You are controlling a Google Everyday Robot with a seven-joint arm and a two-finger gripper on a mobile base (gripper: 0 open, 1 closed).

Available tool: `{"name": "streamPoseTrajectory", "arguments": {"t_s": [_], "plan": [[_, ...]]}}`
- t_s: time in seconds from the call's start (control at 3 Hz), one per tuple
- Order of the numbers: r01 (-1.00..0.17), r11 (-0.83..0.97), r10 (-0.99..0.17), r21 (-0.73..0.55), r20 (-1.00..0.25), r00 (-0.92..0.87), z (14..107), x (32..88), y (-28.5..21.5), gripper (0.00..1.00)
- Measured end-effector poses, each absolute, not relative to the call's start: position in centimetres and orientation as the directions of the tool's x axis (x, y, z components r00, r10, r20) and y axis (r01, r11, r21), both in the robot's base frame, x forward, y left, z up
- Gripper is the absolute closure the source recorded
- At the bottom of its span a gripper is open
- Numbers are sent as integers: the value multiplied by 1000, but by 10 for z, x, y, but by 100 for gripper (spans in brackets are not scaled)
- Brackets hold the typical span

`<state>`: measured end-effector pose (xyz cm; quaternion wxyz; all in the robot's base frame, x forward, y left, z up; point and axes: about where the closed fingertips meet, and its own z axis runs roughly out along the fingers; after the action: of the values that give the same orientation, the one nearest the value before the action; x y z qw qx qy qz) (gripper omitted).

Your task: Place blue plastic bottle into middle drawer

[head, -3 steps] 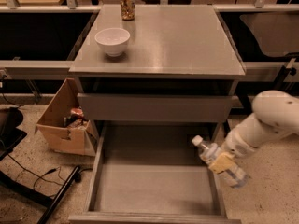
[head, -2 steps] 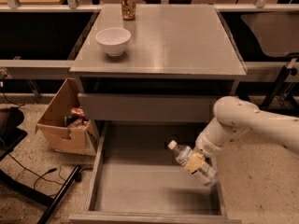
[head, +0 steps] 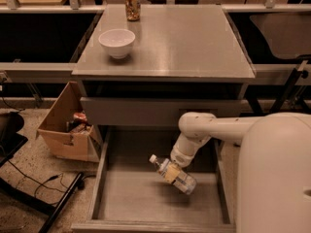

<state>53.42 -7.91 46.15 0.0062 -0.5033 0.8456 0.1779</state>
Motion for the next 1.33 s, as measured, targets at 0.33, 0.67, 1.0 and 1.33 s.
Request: {"name": "streamPoseTrajectory", "arguments": {"t_s": [0.33,0.67,1.0,1.33], "plan": [[-799,511,-819,316,-103,-565,415,529,-78,100],[-689,634,-717,350,-68,-694,384,520,-91,73],[-689,634,-717,350,-68,-694,384,520,-91,50],[-689,634,-717,350,-68,-694,384,520,-91,27]]}}
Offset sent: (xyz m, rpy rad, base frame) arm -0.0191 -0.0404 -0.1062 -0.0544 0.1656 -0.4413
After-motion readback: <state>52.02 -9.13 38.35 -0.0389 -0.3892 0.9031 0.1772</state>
